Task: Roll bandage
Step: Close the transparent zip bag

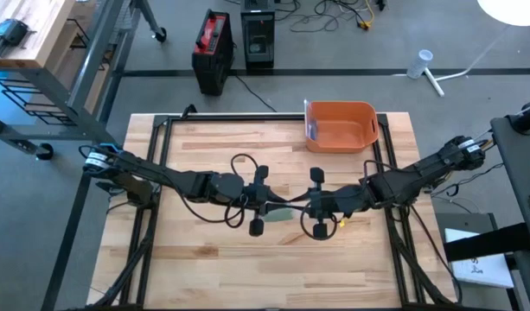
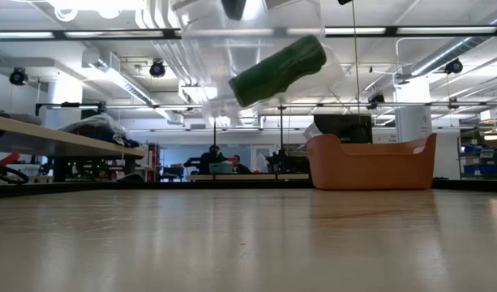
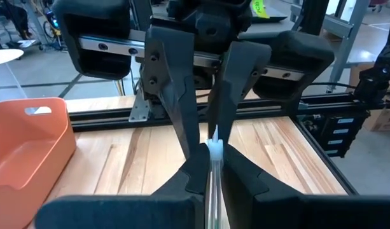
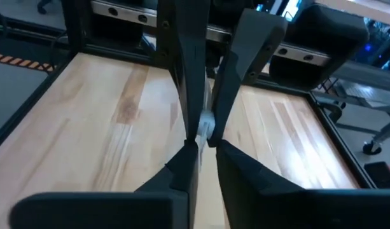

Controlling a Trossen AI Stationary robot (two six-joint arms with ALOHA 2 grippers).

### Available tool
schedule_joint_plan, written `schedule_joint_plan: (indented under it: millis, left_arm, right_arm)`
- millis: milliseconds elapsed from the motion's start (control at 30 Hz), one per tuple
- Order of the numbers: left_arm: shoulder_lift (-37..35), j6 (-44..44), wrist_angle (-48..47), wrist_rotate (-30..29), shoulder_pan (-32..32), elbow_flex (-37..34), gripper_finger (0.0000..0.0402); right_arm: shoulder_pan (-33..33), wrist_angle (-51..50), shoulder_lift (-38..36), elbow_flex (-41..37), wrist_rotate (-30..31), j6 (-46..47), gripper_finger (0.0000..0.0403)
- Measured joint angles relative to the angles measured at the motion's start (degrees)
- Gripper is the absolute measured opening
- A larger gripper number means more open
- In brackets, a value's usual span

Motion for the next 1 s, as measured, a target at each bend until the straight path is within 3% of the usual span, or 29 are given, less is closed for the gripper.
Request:
schedule_joint_plan:
  millis: [200,500,1000]
  left_arm:
    - [0.0,0.0,0.3,-0.1,0.0,0.0,0.0019]
    - [-0.6,0.0,-1.5,-0.8,0.1,0.1,0.0026]
    - [-1.7,0.1,-4.9,-3.0,0.0,0.0,0.0091]
  right_arm:
    - [0.0,0.3,0.1,0.0,0.5,-0.5,0.0005]
    - [0.2,0.6,0.2,0.0,4.0,0.4,0.0000]
    - [0.2,0.6,0.0,0.0,4.5,0.7,0.0000]
